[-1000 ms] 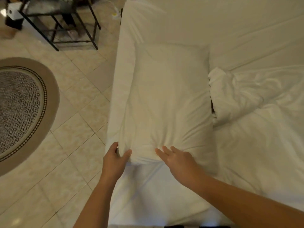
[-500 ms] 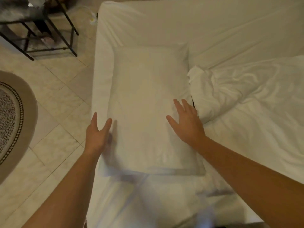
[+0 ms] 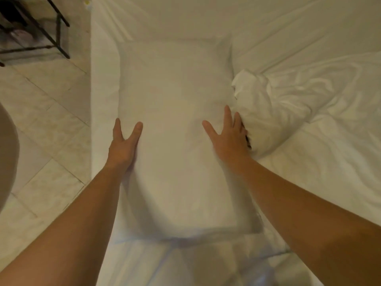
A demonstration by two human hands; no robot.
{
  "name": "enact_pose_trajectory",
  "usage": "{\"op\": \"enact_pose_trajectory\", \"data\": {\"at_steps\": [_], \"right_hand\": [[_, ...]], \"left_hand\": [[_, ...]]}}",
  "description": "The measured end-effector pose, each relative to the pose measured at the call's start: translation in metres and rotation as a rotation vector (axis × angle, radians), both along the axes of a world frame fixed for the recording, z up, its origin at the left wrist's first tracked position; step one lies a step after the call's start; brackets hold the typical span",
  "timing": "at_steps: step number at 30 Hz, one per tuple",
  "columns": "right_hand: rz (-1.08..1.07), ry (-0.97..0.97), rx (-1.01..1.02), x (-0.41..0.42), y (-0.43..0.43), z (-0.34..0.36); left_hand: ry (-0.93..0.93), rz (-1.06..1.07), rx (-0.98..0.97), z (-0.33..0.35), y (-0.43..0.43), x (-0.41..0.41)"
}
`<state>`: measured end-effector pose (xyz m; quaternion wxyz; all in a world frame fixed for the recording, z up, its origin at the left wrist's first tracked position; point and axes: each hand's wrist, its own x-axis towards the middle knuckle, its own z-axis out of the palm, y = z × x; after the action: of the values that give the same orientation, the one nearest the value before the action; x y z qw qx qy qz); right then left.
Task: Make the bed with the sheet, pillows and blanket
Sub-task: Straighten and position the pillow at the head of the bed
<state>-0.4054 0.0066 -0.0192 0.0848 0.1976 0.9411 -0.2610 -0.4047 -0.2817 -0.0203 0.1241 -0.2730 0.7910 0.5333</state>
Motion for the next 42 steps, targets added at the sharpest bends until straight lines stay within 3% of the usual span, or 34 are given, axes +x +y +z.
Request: {"op": "enact_pose_trajectory", "data": {"at_steps": [10,20,31,42], "right_hand": [[-0.036,-0.069,0.003,-0.004,-0.009,-0.005],[0.025,0.141,-0.119,0.011,-0.042,0.017],[0.080,0.158,-0.103,0.075,-0.036,0.157],[0.044,0.212,-0.048,0.165,0.084,0.315]], "left_hand": [[0.041,0.004,-0.036,-0.013,-0.007,0.001],[0.232,0.030,-0.004,0.023,0.030,0.022],[0.257,0.073,-0.154,0.168,0.070,0.106],[0.342,-0.126,-0.161,0.314,0.190,0.191]]}}
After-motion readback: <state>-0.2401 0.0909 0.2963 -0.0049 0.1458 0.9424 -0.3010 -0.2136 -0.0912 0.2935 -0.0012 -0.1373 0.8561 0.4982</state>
